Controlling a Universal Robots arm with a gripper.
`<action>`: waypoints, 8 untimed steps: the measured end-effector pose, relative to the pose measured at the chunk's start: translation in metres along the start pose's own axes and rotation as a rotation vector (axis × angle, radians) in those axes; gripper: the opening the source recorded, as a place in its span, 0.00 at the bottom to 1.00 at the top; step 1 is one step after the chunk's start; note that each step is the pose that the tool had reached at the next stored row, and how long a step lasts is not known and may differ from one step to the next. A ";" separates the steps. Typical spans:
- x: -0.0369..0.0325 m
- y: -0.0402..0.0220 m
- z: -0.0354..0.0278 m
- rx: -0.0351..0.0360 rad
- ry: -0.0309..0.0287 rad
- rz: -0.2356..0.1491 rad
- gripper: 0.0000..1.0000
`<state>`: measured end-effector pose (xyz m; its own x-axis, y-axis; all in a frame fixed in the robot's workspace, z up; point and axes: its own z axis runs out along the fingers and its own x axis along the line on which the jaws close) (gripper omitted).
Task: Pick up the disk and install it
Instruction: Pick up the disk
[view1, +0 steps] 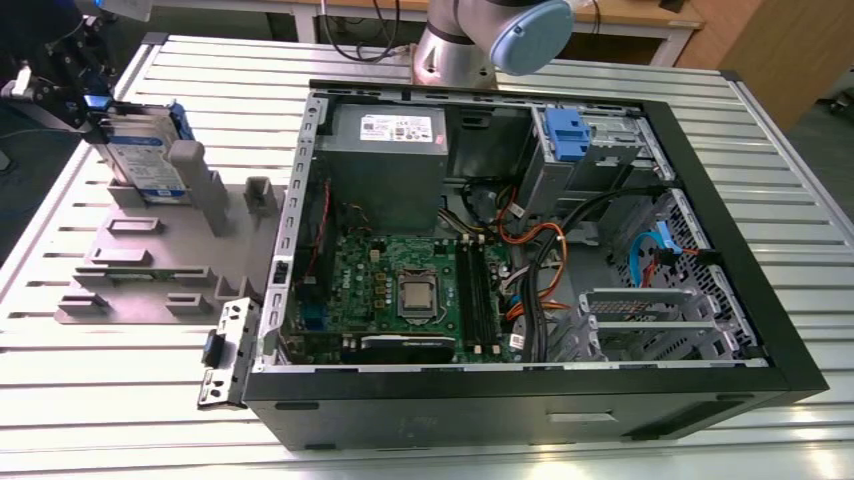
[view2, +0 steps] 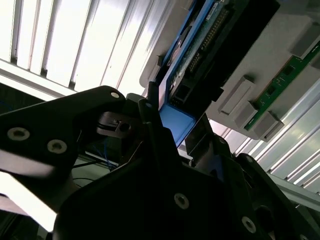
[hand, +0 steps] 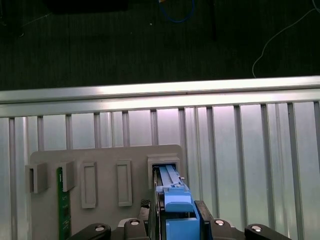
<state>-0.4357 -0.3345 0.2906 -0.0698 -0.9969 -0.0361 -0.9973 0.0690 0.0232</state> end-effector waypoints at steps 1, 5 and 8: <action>-0.0001 0.0000 0.0002 0.0000 0.0000 0.000 0.47; -0.0013 0.0001 0.0007 0.0000 0.0000 0.000 0.47; -0.0019 0.0002 0.0009 -0.0001 0.0001 0.000 0.47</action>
<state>-0.4358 -0.3325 0.2898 -0.0698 -0.9969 -0.0360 -0.9973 0.0690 0.0233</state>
